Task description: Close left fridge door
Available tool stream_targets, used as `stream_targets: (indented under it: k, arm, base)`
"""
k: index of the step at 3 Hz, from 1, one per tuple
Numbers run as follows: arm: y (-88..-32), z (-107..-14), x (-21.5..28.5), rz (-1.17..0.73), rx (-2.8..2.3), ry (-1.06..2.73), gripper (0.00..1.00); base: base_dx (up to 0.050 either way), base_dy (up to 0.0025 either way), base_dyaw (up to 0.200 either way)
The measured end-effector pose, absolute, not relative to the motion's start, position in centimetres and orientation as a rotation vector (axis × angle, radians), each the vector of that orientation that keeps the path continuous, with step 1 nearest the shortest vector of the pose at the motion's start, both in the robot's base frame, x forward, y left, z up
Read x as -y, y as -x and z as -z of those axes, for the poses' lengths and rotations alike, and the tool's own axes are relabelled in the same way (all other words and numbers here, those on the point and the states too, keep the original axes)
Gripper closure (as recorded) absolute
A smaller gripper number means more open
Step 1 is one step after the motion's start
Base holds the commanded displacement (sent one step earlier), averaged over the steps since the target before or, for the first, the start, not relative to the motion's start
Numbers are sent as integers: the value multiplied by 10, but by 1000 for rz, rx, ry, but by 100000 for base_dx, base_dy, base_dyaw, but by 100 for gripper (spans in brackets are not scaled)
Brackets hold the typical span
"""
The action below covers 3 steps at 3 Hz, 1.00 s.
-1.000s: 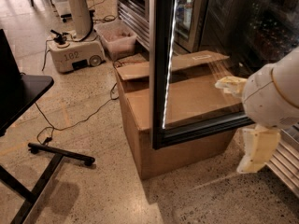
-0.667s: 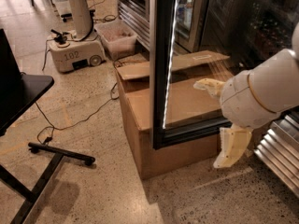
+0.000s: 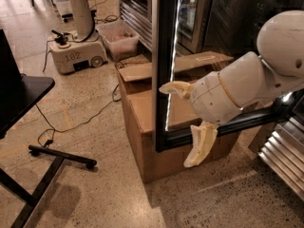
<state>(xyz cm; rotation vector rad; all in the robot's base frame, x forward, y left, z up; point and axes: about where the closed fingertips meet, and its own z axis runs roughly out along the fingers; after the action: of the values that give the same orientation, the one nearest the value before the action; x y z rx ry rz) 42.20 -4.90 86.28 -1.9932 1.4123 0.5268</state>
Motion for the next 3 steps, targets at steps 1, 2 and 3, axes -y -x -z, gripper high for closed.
stream_targets:
  k: [1,2,3]
  arm:
    - [-405,-869,22,-600,-1386,1988,0]
    - [-405,-869,21,-601,-1384,1988,0]
    - [-403,-865,15,-566,-1429,1899,0]
  base:
    - [0,0,0]
    - [0,0,0]
    - [0,0,0]
